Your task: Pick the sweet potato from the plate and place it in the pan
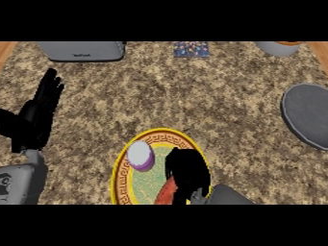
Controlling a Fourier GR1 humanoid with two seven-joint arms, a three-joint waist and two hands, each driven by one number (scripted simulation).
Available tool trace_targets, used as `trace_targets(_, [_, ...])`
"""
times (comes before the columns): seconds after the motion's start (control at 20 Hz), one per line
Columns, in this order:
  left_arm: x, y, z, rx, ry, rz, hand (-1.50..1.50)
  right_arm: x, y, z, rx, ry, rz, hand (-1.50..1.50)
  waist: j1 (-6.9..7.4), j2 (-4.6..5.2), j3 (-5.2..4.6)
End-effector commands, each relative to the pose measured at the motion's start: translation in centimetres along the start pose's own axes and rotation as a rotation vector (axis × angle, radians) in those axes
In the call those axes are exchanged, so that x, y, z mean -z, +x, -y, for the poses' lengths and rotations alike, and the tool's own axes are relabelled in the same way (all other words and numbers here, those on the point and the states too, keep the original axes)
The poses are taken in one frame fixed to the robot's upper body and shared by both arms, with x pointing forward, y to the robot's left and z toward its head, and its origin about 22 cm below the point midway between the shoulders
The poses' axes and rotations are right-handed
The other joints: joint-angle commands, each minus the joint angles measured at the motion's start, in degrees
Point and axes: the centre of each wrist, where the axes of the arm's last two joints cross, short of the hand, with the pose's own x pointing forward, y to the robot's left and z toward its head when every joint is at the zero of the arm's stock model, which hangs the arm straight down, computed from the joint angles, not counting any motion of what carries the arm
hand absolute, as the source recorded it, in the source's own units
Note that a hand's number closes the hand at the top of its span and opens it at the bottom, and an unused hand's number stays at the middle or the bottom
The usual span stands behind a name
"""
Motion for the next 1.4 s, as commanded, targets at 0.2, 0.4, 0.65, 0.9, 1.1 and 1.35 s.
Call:
trace_targets(0.2, [-0.2, -1.1, -1.3, 0.019, 0.021, -0.021, 0.00, -7.1, -4.4, 2.1, -0.062, -0.379, 0.070, 1.50, -1.80, -0.22, -0.07])
trace_targets(0.4, [-0.4, -0.4, -1.8, 0.007, 0.021, -0.010, 0.00, -11.3, -4.4, 4.7, 0.032, -0.574, 0.093, 1.50, -1.36, -0.29, -0.04])
trace_targets(0.65, [-1.1, -0.7, -0.5, 0.001, 0.004, 0.005, 0.00, -14.9, -6.7, 7.4, 0.090, -0.737, 0.032, 1.50, -0.56, 0.15, -0.01])
trace_targets(0.9, [-0.8, -0.9, 0.3, 0.013, -0.009, 0.014, 0.00, -14.2, -9.6, 10.6, 0.263, -0.837, 0.029, 1.50, 0.10, 0.56, 0.03])
trace_targets(1.1, [0.2, 0.6, -0.5, -0.001, -0.002, 0.016, 0.00, -14.1, -11.9, 14.5, 0.442, -0.892, 0.031, 1.50, 0.55, 0.72, 0.08])
trace_targets(1.35, [-0.3, -0.3, 0.3, -0.009, -0.020, 0.004, 0.00, -10.6, -20.4, 15.3, 0.437, -0.937, -0.087, 1.50, 0.77, 0.78, 0.12])
